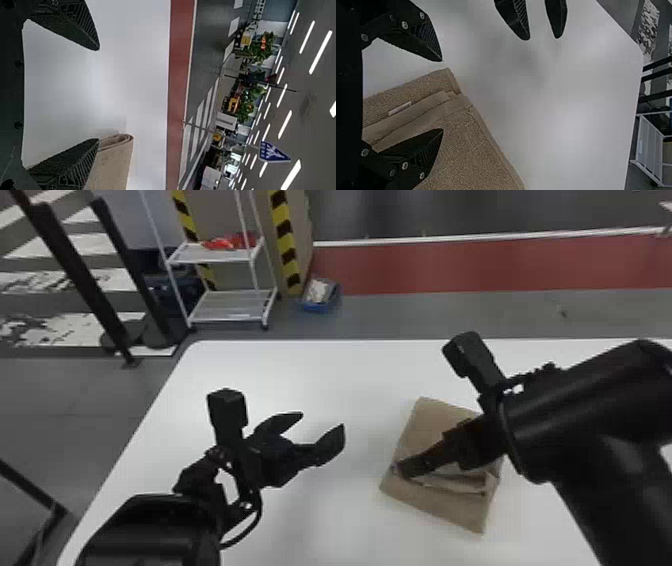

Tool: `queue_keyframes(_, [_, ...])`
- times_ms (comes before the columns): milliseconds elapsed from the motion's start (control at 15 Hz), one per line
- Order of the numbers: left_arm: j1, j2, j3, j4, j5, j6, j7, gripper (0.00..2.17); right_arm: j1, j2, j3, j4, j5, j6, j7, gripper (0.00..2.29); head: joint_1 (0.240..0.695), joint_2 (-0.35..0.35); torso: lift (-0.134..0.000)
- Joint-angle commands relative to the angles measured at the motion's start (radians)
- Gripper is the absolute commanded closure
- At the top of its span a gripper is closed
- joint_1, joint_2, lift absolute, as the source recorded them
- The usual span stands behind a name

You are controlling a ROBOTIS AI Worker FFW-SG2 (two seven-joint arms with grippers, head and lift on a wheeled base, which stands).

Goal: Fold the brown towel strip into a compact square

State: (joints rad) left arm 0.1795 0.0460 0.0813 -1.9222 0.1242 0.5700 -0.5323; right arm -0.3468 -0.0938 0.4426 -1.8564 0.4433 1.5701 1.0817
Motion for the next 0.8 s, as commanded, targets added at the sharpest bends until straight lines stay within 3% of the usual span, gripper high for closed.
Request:
queue_keyframes(0, [0.000, 0.000, 0.005, 0.000, 0.000, 0.000, 0.000, 0.06, -0.001, -0.029, 0.013, -0.003, 0.077, 0.002, 0.073, 0.30, 0.695, 0.142, -0.124])
queue_keyframes(267, [0.000, 0.000, 0.005, 0.002, -0.002, 0.003, 0.000, 0.06, -0.006, -0.073, 0.016, -0.001, 0.209, 0.002, 0.268, 0.30, 0.695, 0.127, -0.124])
queue_keyframes(533, [0.002, 0.000, 0.002, 0.002, -0.003, 0.000, 0.002, 0.06, 0.003, -0.122, 0.005, 0.000, 0.307, 0.002, 0.285, 0.31, 0.695, 0.087, -0.124])
queue_keyframes(733, [-0.002, 0.000, -0.005, 0.008, -0.005, 0.000, 0.006, 0.06, 0.020, -0.136, -0.033, 0.010, 0.308, 0.002, 0.285, 0.31, 0.695, 0.038, -0.124])
